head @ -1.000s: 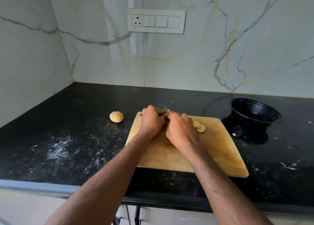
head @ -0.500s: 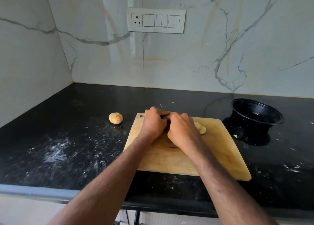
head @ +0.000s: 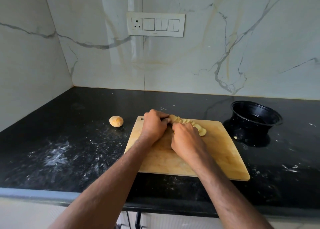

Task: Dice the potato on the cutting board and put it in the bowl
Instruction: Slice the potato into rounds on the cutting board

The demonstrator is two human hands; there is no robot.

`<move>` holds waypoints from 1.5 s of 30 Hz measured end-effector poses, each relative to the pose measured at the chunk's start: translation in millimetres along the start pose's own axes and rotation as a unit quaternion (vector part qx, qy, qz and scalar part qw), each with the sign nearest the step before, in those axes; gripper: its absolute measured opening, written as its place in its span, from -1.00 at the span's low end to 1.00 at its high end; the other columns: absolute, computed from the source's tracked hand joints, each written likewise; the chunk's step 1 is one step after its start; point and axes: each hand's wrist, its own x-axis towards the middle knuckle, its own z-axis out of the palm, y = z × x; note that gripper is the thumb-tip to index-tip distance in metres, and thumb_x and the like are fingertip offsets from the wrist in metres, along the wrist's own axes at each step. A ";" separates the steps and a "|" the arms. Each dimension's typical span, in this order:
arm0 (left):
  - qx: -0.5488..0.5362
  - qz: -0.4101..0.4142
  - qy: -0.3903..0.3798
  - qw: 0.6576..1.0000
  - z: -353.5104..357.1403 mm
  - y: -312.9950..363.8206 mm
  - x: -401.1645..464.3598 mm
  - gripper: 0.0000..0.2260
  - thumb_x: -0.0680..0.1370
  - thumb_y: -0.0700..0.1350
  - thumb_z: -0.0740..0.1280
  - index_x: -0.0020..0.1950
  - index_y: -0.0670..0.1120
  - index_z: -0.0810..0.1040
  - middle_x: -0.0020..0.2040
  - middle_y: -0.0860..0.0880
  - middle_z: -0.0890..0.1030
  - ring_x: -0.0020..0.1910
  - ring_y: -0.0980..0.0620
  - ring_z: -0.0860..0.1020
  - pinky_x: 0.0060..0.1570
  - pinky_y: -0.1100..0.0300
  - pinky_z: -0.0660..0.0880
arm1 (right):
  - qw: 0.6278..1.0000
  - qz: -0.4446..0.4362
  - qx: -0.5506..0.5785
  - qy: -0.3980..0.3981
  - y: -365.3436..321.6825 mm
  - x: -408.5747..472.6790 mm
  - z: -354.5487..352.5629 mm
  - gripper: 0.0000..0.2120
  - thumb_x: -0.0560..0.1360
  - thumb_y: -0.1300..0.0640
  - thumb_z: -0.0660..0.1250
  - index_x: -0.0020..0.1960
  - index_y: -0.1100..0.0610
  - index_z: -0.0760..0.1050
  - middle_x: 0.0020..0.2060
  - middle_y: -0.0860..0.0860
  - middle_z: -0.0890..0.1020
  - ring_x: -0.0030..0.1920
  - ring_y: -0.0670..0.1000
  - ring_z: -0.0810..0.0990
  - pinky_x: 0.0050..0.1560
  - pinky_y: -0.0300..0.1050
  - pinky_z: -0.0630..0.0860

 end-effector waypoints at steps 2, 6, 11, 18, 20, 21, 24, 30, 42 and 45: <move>0.013 0.004 0.004 1.000 0.5 -1.9 0.8 -0.88 0.54 -0.23 0.44 -0.09 -0.06 0.76 -0.17 0.10 0.73 -0.19 0.15 0.62 -0.23 0.61 0.35 | 0.999 0.015 0.025 0.014 8.9 -4.8 -3.5 -0.86 0.60 0.15 0.32 0.12 0.08 0.61 -0.05 0.06 0.62 -0.08 0.08 0.61 -0.23 -0.08 0.51; 0.036 0.010 -0.003 0.999 2.5 -2.1 1.8 -0.88 0.55 -0.22 0.44 -0.05 -0.06 0.76 -0.11 0.08 0.73 -0.22 0.22 0.58 -0.26 0.61 0.31 | 0.998 0.013 0.054 0.029 29.7 -12.6 -11.0 -0.91 0.56 0.09 0.37 -0.04 0.02 0.66 -0.15 -0.03 0.65 -0.26 -0.07 0.53 -0.34 -0.24 0.36; 0.034 0.004 -0.006 0.999 2.4 -1.3 1.6 -0.88 0.57 -0.19 0.43 0.04 -0.05 0.75 -0.10 0.14 0.71 -0.21 0.30 0.53 -0.30 0.62 0.32 | 0.996 0.015 0.090 0.020 51.3 -19.5 -26.4 -0.93 0.51 0.05 0.44 -0.02 -0.05 0.67 -0.22 -0.11 0.63 -0.31 -0.13 0.52 -0.41 -0.23 0.39; 0.039 0.006 -0.031 0.999 -0.3 -1.0 -0.7 -0.78 0.54 -0.17 0.47 0.18 -0.02 0.71 0.02 0.11 0.71 -0.15 0.27 0.55 -0.17 0.61 0.28 | 0.982 0.029 0.154 0.106 88.2 -20.3 -32.8 -0.92 0.50 0.11 0.45 -0.03 0.00 0.70 -0.60 -0.08 0.43 -0.56 -0.04 0.35 -0.51 -0.11 0.32; 0.042 0.011 -0.044 0.998 -1.2 0.4 -1.4 -0.69 0.52 -0.15 0.49 0.26 -0.03 0.67 0.13 0.05 0.71 0.03 0.17 0.61 0.02 0.47 0.39 | 0.979 0.028 0.159 0.126 88.1 -23.1 -25.2 -0.91 0.51 0.12 0.45 0.01 0.02 0.69 -0.57 -0.11 0.46 -0.54 -0.04 0.38 -0.47 -0.05 0.40; 0.046 0.014 -0.051 0.998 -1.3 1.1 -1.6 -0.65 0.51 -0.13 0.50 0.29 -0.03 0.65 0.17 0.04 0.69 0.12 0.10 0.62 0.12 0.37 0.42 | 0.977 0.028 0.161 0.134 87.5 -24.7 -20.9 -0.89 0.52 0.11 0.45 0.04 0.03 0.69 -0.57 -0.14 0.45 -0.52 -0.07 0.42 -0.47 -0.09 0.41; 0.063 0.022 -0.066 0.996 -0.7 2.5 -1.6 -0.60 0.52 -0.09 0.50 0.35 -0.01 0.61 0.24 0.03 0.66 0.23 0.04 0.59 0.28 0.20 0.45 | 0.974 0.027 0.171 0.147 87.7 -25.9 -12.8 -0.83 0.51 0.11 0.47 0.10 0.05 0.69 -0.58 -0.23 0.37 -0.44 -0.21 0.49 -0.47 -0.36 0.32; 0.061 0.021 -0.056 0.996 -1.0 2.8 -1.3 -0.68 0.50 -0.08 0.52 0.26 -0.03 0.67 0.07 0.04 0.71 0.02 0.10 0.60 0.18 0.12 0.56 | 0.978 0.020 0.157 0.136 86.6 -20.1 -11.3 -0.86 0.52 0.11 0.45 0.07 0.03 0.67 -0.54 -0.17 0.46 -0.48 -0.10 0.45 -0.51 -0.16 0.37; -0.012 -0.037 0.041 0.998 -7.3 7.5 -7.2 -0.54 0.46 0.01 0.57 0.32 -0.05 0.63 0.19 0.00 0.69 0.08 0.09 0.66 0.06 0.38 0.45 | 0.988 -0.002 0.097 0.122 43.7 -8.7 5.3 -0.82 0.55 0.04 0.37 0.13 0.01 0.63 -0.20 -0.03 0.66 -0.23 0.00 0.59 -0.25 -0.05 0.59; 0.005 -0.038 0.031 0.999 -7.5 8.3 -7.0 -0.52 0.47 0.05 0.55 0.35 -0.04 0.61 0.18 -0.02 0.70 -0.04 0.14 0.63 -0.03 0.39 0.47 | 0.991 -0.005 0.078 0.109 42.1 -10.8 7.4 -0.78 0.56 0.02 0.36 0.18 -0.01 0.62 -0.10 -0.02 0.69 -0.16 0.00 0.63 -0.20 -0.06 0.64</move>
